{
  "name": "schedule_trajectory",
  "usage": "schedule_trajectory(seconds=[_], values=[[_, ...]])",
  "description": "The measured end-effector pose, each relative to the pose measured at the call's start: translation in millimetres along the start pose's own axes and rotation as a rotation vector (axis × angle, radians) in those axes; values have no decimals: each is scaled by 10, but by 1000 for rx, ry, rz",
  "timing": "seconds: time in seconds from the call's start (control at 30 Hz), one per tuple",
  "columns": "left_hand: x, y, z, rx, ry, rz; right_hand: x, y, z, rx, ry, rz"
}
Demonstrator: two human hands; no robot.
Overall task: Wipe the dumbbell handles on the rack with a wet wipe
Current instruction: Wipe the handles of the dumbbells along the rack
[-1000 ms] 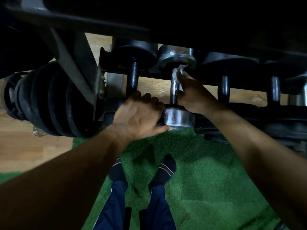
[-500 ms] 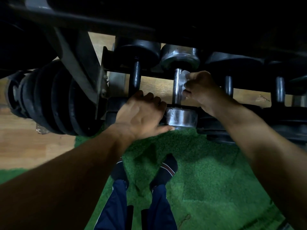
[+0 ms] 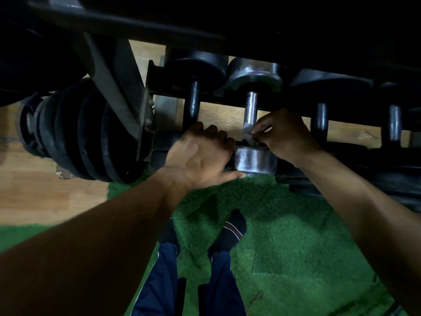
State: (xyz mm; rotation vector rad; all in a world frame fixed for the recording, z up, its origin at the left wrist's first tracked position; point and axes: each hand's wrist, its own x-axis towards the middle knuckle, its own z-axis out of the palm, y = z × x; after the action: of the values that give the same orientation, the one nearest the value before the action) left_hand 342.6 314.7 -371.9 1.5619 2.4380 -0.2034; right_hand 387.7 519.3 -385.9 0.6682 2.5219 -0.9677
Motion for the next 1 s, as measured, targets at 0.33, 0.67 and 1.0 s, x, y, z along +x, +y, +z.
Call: schedule_trajectory(seconds=[0.33,0.67,1.0], values=[[13,1,37,0,-18,-6,17,-47,-7,-61,-26,13],[4,1,67,-7,-17,-9,367,45,148,612,15,406],[11,0,54,-7,-33,-7,383,-117,47,826,-116,713]])
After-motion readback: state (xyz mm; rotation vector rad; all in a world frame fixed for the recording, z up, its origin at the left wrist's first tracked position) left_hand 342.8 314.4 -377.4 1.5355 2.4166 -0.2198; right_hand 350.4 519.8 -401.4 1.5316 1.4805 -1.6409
